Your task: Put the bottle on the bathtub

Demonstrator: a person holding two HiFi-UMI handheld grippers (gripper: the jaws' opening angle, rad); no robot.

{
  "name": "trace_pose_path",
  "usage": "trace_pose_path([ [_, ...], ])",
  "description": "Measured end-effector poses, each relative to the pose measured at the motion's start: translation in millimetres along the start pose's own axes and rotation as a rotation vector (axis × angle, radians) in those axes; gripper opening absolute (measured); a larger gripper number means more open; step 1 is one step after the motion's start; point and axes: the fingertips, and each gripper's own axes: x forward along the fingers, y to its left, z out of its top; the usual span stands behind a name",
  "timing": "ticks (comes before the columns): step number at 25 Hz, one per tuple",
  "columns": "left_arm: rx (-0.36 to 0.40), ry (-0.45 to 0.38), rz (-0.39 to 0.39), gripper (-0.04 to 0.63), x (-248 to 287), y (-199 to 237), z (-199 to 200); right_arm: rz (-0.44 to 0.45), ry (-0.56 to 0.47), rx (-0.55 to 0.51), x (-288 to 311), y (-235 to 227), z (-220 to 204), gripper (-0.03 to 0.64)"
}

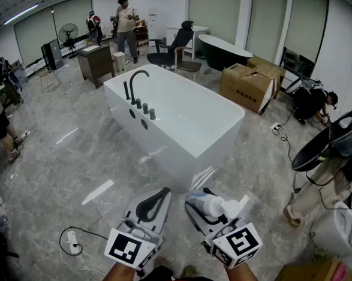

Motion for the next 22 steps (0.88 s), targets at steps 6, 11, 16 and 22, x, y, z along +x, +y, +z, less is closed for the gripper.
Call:
trace_pose_path([
  [6,-0.001,-0.001,-0.002,0.014,-1,16,-1,0.004,-0.002,0.008,16,6,1,0.242],
  [11,-0.004,-0.005,0.004,0.014,2,36,-3,-0.007,0.01,0.006,35,2,-3,0.242],
  [16,-0.014,-0.009,0.006,0.014,7,64,-13,-0.031,0.022,-0.004,60,-5,-9,0.242],
  [22,-0.025,-0.011,-0.013,0.014,15,103,-29,-0.074,0.036,-0.028,94,-15,-14,0.242],
])
